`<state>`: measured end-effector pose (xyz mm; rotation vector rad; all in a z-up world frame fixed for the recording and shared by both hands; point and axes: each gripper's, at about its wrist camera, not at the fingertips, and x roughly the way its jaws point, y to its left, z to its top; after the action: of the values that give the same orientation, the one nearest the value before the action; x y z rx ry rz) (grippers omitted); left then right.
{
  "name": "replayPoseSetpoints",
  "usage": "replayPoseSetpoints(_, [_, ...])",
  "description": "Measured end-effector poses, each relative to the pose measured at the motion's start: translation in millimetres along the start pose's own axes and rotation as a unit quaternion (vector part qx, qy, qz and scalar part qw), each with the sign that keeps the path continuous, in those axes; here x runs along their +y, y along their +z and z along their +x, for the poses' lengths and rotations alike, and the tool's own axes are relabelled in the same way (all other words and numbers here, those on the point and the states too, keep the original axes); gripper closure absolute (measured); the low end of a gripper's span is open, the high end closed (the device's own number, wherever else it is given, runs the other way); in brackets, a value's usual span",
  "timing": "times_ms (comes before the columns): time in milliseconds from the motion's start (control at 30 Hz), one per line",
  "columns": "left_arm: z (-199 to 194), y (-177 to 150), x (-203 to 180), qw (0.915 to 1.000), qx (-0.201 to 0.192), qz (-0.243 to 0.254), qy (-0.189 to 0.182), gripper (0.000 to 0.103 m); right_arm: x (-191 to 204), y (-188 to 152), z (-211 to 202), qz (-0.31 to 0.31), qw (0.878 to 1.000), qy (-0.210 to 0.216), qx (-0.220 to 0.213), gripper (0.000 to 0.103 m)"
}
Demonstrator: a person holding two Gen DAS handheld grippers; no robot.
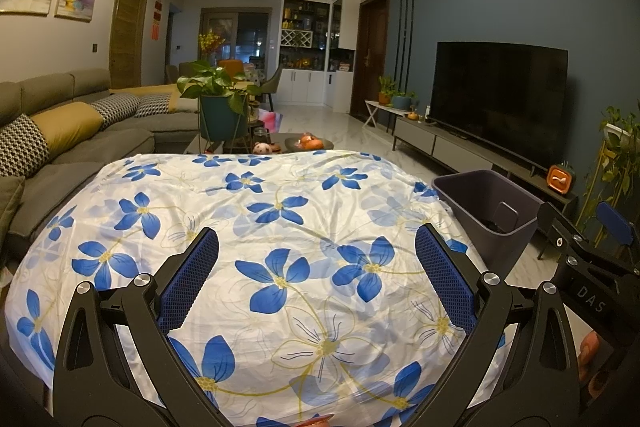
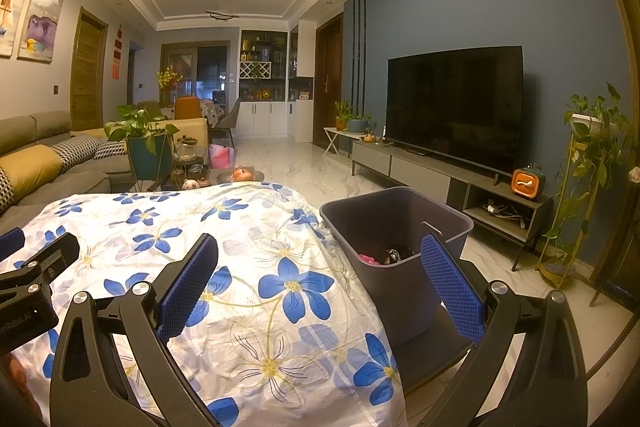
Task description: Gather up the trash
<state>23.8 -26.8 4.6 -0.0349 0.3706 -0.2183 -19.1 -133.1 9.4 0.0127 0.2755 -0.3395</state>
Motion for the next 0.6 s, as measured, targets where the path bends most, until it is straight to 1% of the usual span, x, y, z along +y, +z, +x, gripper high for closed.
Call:
replayPoseSetpoints(400, [-0.6, 3.6, -3.4, 1.0, 0.0, -0.001, -0.004, 0.006, 0.5, 0.2, 0.4, 0.001, 1.0, 0.001, 0.0, 0.006])
replayPoseSetpoints(600, [3.5, 5.2, -7.9, 0.9999, 0.007, 0.004, -0.007, 0.006, 1.1, 1.1, 1.2, 0.001, 1.0, 0.002, 0.0, 0.006])
